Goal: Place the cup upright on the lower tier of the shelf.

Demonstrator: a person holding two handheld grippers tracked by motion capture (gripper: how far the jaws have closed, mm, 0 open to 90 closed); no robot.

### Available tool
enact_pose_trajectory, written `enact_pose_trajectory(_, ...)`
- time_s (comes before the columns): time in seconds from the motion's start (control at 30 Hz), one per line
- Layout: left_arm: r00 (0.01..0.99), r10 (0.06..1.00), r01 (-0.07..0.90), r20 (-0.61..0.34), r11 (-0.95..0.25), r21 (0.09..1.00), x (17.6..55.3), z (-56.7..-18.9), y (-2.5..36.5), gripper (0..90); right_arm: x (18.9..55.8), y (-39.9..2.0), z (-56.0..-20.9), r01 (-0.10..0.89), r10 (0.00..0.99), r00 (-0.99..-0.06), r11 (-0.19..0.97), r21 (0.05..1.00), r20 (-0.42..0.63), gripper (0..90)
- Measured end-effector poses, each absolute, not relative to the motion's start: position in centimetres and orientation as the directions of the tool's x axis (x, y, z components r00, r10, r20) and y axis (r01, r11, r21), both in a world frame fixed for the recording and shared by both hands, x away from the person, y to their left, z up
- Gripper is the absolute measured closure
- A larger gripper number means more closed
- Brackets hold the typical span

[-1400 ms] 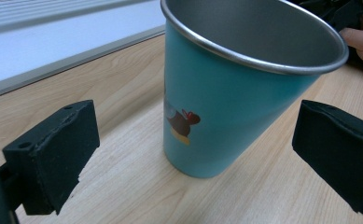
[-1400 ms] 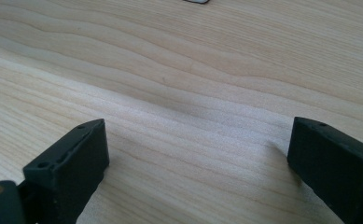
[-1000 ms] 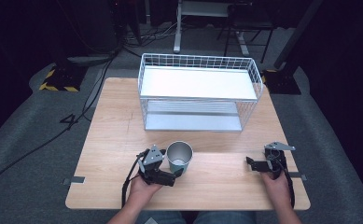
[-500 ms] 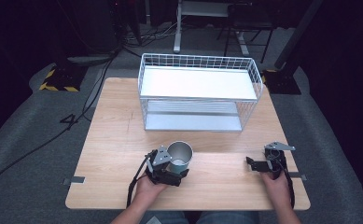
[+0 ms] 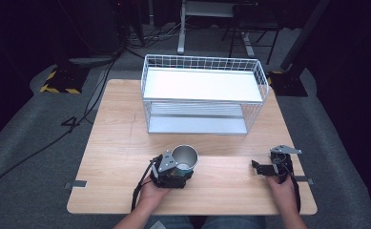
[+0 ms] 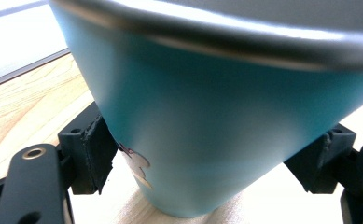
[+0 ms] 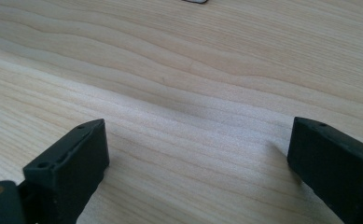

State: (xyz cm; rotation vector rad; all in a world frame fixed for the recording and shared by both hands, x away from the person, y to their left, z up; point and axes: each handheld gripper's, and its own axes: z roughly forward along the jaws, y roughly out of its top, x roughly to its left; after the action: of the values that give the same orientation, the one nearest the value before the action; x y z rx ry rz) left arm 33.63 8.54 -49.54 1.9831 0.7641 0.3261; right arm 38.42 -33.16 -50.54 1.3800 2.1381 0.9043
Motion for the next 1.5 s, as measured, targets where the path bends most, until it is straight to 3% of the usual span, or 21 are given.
enact_pose_trajectory(0.73, 0.792, 0.608, 0.335, -0.054, -0.358, 0.872, 34.2, -45.9, 7.4, 20.8, 38.4, -33.2, -50.5, 0.627, 0.913, -0.407, 0.29, 0.723, -0.012, 5.5)
enact_pose_trajectory(1.5, 0.733, 0.665, 0.398, -0.143, -0.249, 0.883, 40.0, -43.5, 6.5, 20.7, 38.4, -33.2, -50.5, 0.628, 0.913, -0.407, 0.289, 0.723, -0.012, 5.5)
